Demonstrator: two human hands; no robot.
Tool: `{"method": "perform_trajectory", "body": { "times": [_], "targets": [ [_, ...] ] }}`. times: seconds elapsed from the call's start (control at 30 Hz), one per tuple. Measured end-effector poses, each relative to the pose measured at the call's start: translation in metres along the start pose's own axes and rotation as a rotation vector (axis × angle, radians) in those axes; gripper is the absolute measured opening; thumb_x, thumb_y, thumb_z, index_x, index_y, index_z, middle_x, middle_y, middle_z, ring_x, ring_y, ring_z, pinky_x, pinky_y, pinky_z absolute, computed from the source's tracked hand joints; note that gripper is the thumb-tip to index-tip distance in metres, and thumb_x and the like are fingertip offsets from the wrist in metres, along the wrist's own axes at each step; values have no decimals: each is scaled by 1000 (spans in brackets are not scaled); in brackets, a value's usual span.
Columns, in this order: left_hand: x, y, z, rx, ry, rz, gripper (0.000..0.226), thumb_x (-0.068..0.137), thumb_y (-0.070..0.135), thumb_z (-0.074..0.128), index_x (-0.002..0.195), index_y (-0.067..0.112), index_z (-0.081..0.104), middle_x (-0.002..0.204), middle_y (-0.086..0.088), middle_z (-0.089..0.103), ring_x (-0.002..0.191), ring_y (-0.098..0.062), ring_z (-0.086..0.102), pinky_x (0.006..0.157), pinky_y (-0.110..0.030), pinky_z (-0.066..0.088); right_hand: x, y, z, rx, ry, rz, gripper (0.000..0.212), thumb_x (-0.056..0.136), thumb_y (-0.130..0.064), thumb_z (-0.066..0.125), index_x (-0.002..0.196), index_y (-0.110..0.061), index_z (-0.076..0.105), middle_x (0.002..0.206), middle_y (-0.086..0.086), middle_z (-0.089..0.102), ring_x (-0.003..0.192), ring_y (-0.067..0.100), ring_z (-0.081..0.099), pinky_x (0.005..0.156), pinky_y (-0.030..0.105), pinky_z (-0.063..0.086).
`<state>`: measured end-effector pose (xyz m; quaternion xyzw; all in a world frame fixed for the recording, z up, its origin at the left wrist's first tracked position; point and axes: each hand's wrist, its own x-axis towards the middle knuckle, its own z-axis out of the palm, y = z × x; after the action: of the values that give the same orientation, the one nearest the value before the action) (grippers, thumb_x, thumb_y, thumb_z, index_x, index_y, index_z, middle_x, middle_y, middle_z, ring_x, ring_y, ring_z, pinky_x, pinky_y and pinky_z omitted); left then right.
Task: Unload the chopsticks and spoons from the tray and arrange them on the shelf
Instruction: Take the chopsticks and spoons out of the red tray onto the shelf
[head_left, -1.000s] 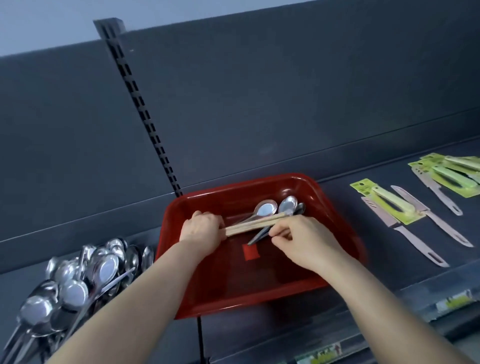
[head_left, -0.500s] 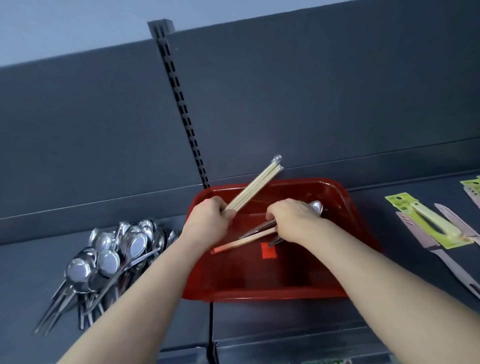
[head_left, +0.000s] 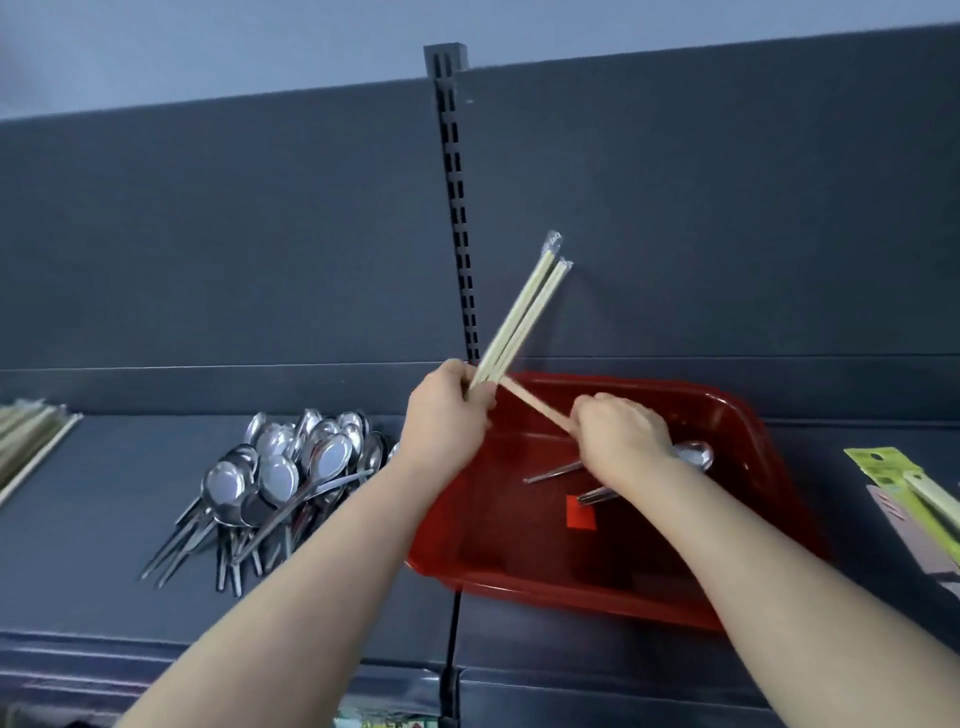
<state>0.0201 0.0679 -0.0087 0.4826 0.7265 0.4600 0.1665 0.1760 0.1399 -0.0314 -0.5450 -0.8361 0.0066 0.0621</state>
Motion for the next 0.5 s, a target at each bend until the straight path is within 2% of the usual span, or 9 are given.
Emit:
{"method": "perform_trajectory", "body": {
  "times": [0.07, 0.17, 0.23, 0.3, 0.4, 0.5],
  "targets": [
    [0, 1, -14, -56, 56, -23, 7, 91, 15, 54, 85, 14, 57, 77, -3, 68, 63, -18, 63, 64, -39, 58, 2, -10, -17, 127, -2, 52, 19, 91, -26, 55, 107, -24, 66, 110, 3, 66, 105, 29, 61, 83, 35, 49],
    [-3, -13, -40, -78, 123, -48, 11, 87, 18, 56, 77, 23, 54, 71, -1, 65, 62, -21, 61, 63, -41, 55, -1, -44, -34, 178, 9, -24, 21, 91, -30, 53, 106, -23, 66, 108, 5, 68, 105, 31, 61, 80, 34, 47],
    [-9, -29, -61, -60, 143, -86, 12, 85, 19, 57, 75, 24, 53, 69, -1, 64, 64, -25, 60, 68, -46, 53, -9, -77, -41, 189, 39, -86, 22, 92, -31, 51, 108, -24, 64, 111, 4, 67, 107, 30, 60, 81, 34, 46],
    [-18, -47, -86, -38, 175, -139, 13, 86, 17, 57, 75, 23, 53, 72, -3, 65, 63, -24, 58, 68, -44, 53, -14, -113, -41, 202, 58, -139, 23, 93, -32, 48, 109, -24, 62, 112, 3, 66, 107, 29, 60, 80, 33, 44],
    [-31, -78, -133, -72, 239, -217, 9, 85, 17, 56, 78, 22, 54, 77, -4, 67, 68, -24, 60, 71, -44, 53, -19, -169, -36, 244, 40, -201, 23, 95, -30, 44, 108, -22, 61, 113, 4, 65, 105, 30, 59, 77, 33, 42],
    [-48, -117, -191, -87, 290, -288, 6, 85, 17, 57, 79, 18, 55, 71, -4, 64, 66, -25, 60, 72, -44, 55, -26, -235, -24, 286, 7, -255, 24, 94, -29, 43, 107, -21, 62, 115, 5, 65, 107, 31, 58, 81, 34, 44]
  ]
}}
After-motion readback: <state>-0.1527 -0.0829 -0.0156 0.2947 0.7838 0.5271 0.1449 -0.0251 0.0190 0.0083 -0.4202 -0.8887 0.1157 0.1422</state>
